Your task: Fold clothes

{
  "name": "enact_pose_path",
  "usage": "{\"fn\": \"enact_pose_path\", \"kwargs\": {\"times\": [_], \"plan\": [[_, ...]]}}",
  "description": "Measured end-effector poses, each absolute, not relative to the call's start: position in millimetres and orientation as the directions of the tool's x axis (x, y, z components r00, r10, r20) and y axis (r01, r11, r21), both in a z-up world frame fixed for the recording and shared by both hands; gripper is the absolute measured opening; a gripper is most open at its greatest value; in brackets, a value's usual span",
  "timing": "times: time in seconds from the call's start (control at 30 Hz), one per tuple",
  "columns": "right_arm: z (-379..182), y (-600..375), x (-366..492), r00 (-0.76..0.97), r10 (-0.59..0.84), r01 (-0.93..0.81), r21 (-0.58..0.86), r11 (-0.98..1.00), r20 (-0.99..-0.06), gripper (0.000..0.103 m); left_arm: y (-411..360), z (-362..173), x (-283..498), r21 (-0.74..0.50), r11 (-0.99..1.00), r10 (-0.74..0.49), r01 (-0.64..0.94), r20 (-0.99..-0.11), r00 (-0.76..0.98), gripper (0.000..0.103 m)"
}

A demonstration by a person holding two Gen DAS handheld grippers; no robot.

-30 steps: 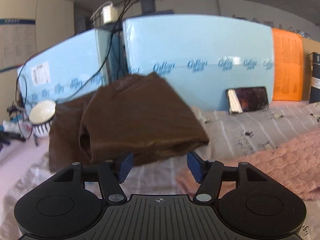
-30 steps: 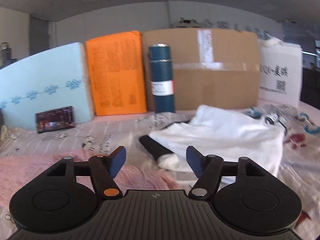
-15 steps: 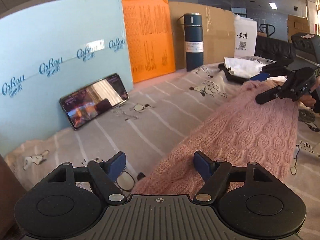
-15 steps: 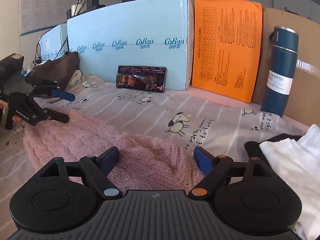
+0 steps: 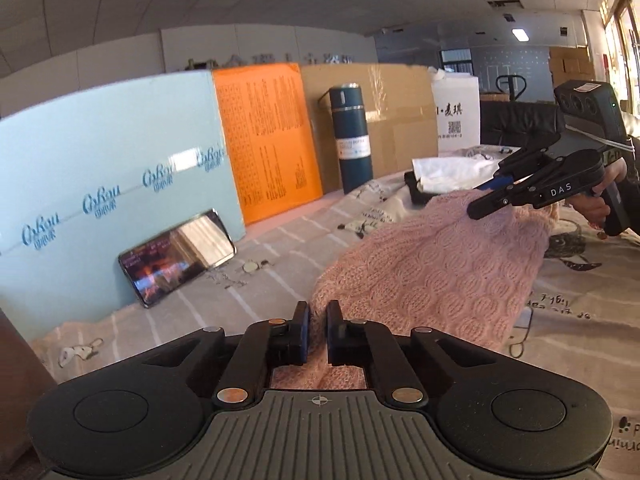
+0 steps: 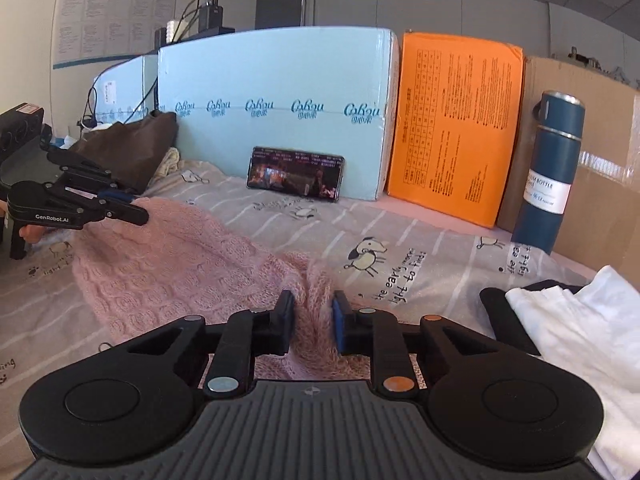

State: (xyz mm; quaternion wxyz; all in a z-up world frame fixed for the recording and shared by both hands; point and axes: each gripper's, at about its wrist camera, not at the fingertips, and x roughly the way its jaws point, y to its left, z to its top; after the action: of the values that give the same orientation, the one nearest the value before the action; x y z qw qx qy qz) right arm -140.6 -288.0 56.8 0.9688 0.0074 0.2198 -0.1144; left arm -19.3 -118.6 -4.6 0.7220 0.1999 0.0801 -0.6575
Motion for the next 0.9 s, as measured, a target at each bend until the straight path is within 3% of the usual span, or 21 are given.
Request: {"fn": "enact_pose_path", "kwargs": {"times": [0.23,0.37,0.53,0.67,0.73,0.77,0.83,0.9], "plan": [[77,-230,-197,0.921,-0.268,0.245,-0.112,0.963,-0.284,0.017,-50,9,-61,0.156,0.072,-0.965,0.985,-0.237,0.108,0.007],[74,-192,-226,0.915,-0.310,0.280,-0.149,0.948,-0.257,0.015,-17,5,-85,0.158,0.061,-0.977,0.986,-0.192,0.091,0.006],[58,-156,-254,0.888,-0.347,0.317,-0.143,0.938,-0.303,0.015,0,-10,-101,0.154,0.017,-0.951,0.988,-0.304,0.063,0.006],[32,-145,-264,0.856,-0.335,0.340,-0.061,0.939,-0.392,0.015,3,-24,-101,0.114,-0.032,-0.896,0.993,-0.443,0.022,0.007],[22,-142,-269,0.853,-0.317,0.344,-0.011,0.939,-0.414,0.015,4,-26,-98,0.086,-0.052,-0.882,0.995,-0.472,-0.006,0.009],[18,-141,-273,0.855,-0.307,0.345,0.016,0.939,-0.419,0.019,7,-25,-95,0.069,-0.063,-0.883,0.996,-0.469,-0.024,0.012],[21,-142,-284,0.882,-0.285,0.338,0.082,0.938,-0.375,0.048,16,-19,-87,0.011,-0.085,-0.904,0.996,-0.421,-0.073,0.019],[27,-147,-294,0.907,-0.271,0.331,0.145,0.933,-0.323,0.053,26,-9,-73,-0.075,-0.065,-0.943,0.995,-0.323,-0.086,0.033]]}}
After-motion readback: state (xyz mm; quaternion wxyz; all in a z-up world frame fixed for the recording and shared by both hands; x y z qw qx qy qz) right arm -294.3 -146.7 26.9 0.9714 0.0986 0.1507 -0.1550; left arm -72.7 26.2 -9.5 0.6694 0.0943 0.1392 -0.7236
